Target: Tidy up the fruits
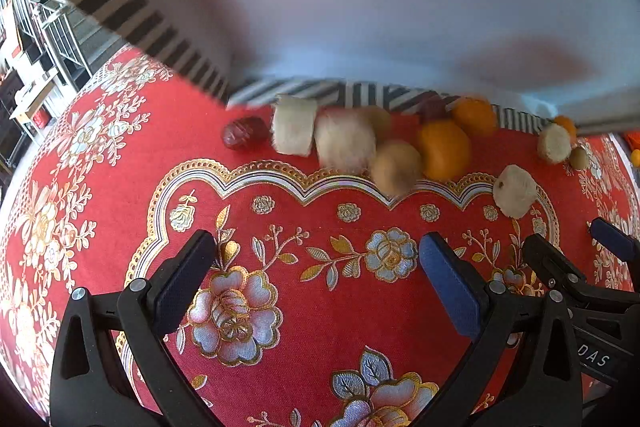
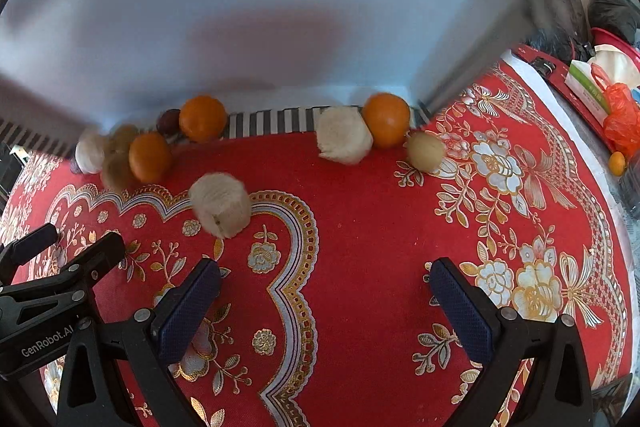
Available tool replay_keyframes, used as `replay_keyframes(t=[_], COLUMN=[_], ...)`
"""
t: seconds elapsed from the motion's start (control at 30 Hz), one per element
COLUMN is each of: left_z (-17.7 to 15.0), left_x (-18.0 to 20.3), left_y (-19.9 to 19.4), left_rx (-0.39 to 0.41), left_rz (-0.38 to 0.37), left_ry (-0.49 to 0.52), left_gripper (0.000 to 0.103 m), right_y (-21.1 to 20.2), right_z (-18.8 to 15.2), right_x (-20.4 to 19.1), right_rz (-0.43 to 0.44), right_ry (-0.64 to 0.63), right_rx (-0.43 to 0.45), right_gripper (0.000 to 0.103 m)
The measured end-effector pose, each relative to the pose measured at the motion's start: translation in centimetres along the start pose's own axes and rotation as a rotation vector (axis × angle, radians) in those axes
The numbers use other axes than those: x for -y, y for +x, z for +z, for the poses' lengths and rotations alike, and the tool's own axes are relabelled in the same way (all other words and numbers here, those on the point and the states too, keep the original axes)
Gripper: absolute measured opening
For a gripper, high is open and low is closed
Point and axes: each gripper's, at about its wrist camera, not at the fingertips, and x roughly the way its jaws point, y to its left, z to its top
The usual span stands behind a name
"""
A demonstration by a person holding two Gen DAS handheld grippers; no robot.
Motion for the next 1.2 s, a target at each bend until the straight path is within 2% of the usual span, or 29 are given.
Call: replay_keyframes(t=[1.2], left_z=[0.0], left_x=[0.02], left_y=[0.03], left_rx=[0.0], left_rz=[0.0], left_ry=[0.0], left_gripper=[0.103], right_y=[-0.05], right_z=[-0.02], right_x=[0.14], right_rz=[0.0], right_ry=[0.0], right_rx=[0.0], right_gripper=[0.103])
